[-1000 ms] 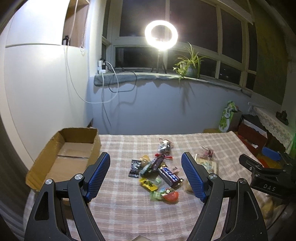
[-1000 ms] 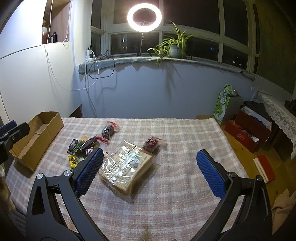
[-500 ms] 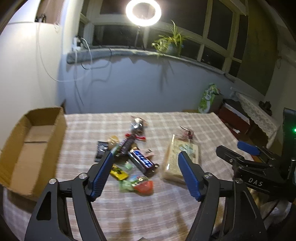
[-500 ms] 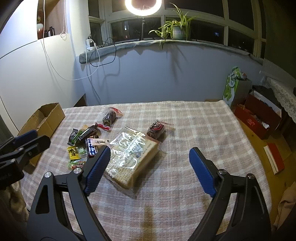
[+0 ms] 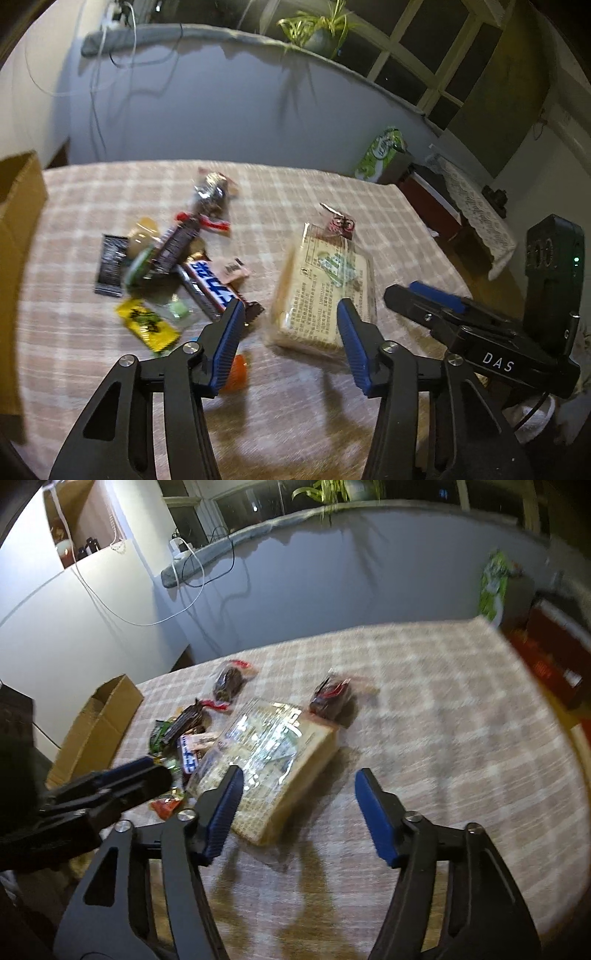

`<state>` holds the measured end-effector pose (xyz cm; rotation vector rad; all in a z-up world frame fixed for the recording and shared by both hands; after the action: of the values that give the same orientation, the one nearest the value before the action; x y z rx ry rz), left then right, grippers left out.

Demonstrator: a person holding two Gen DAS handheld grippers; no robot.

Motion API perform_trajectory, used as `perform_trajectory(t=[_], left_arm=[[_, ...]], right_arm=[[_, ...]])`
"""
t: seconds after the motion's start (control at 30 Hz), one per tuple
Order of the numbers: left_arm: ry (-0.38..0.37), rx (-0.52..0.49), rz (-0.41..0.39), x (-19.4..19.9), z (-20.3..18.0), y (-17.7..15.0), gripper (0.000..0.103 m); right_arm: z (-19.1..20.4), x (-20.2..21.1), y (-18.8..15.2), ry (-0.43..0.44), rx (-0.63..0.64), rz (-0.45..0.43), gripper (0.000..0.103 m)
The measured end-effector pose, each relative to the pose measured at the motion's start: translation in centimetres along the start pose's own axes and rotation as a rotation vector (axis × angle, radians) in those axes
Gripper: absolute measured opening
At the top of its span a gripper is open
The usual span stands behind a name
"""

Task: Organize snacks

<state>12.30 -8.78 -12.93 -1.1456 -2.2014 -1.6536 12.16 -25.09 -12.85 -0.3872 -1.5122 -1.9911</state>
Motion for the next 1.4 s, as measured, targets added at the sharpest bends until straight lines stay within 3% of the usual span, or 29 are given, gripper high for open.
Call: perform_trajectory(t=[0.37, 0.53, 0.63, 0.8, 1.4], left_arm=[[-0.057, 0.055, 0.084, -2.5, 1.1, -0.5, 0.045], [-0.075, 0.055, 0.110, -3.2, 1.0, -0.8, 0.042], [-0.087, 0.047, 0.116, -3.4, 0.9, -0.8, 0.040], [-0.099, 0.024, 0.123, -3.7, 0.5, -0.9, 0.039], [-0.100, -0.031, 0.102, -2.6, -1.2, -1.0, 0.039]], right_arm=[[-0.9, -3.2, -1.2, 0.157, -0.211, 0.116, 0.054], [-1.1, -4.0, -1.3, 0.153, -0.223, 0.128, 0.054], [-1.3, -4.5, -1.3, 0.164, -0.242, 0.141, 0.044], [-1.7, -5.0, -1.4, 0.184, -0.288, 0.157, 0.043], [-0.5, -4.6, -0.7, 0.172, -0.227, 0.162, 0.043]])
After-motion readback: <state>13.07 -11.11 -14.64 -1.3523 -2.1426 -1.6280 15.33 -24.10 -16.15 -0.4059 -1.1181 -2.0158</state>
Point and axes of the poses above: each gripper's, at about its wrist camera, not at the fingertips, and x roughly against the way its jaws point, z to its left, y to its top, the point moved 5 cm from there along -x, roughly the way its jaws point, and after that the axes turned 14 degrees about -z, right-handed, at the moved point
